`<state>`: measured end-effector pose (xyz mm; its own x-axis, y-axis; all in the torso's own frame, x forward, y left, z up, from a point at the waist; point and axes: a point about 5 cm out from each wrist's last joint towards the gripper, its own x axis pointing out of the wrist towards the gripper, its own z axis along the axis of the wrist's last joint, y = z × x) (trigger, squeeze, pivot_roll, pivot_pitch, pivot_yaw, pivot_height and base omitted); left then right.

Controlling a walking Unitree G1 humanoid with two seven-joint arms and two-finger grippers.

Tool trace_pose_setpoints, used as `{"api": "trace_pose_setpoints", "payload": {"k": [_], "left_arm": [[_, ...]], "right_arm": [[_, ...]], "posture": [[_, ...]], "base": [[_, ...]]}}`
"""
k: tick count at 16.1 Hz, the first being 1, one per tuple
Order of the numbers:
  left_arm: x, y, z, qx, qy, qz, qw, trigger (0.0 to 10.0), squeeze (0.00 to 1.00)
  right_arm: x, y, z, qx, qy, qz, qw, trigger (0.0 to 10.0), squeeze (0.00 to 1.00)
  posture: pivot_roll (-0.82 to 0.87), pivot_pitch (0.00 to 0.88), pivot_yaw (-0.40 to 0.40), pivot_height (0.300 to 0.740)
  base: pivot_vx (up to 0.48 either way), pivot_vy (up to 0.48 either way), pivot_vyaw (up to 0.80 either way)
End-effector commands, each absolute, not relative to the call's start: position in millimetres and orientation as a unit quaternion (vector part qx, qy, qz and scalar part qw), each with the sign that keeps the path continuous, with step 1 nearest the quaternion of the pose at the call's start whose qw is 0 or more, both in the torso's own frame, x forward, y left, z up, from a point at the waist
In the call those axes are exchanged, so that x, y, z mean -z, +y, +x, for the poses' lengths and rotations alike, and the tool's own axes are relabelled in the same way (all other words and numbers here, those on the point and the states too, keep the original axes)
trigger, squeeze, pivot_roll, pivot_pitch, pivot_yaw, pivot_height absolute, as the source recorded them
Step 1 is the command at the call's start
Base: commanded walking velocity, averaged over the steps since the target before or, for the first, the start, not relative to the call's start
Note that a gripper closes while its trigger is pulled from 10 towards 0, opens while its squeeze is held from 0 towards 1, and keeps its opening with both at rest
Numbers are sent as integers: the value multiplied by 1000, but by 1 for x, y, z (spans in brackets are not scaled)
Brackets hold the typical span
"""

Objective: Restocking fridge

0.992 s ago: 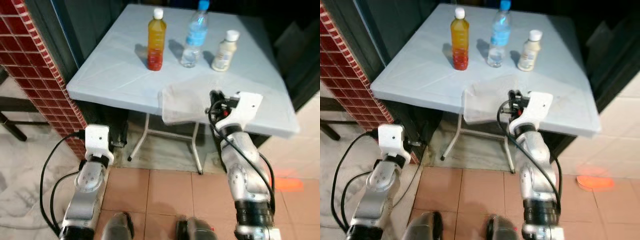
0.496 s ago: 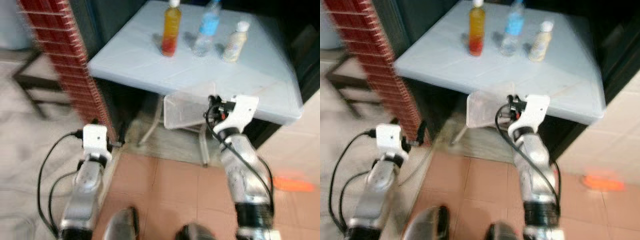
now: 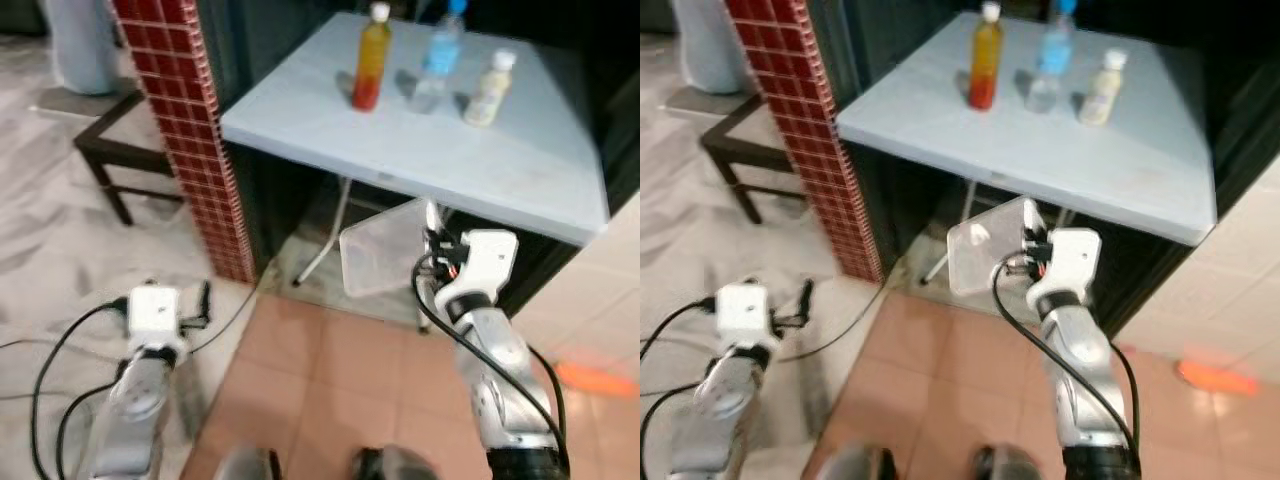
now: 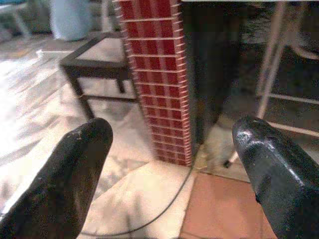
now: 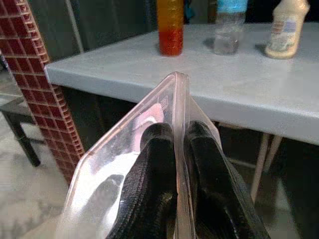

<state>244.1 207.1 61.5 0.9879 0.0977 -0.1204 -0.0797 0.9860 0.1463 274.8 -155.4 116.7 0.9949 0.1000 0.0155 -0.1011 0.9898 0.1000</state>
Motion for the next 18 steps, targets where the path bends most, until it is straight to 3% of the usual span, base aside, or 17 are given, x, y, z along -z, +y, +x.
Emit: {"api": "trace_pose_setpoints", "payload": {"k": [1,11,18], "left_arm": [[-65,208,245,-51,55,76,994,10000,0],[-71,202,240,-71,39,92,992,10000,0],[-73,193,251,-73,21,86,993,10000,0]], "right_arm": [[-124,-155,277,-54,-20,46,997,10000,0],[-125,-148,289,-63,-25,51,996,10000,0],[-126,-141,300,-96,-32,36,994,10000,0]], "posture": [[11,77,20,740],[55,98,10,740],[66,34,-36,740]], "base": [[0,0,800],[0,0,800],[0,0,800]]}}
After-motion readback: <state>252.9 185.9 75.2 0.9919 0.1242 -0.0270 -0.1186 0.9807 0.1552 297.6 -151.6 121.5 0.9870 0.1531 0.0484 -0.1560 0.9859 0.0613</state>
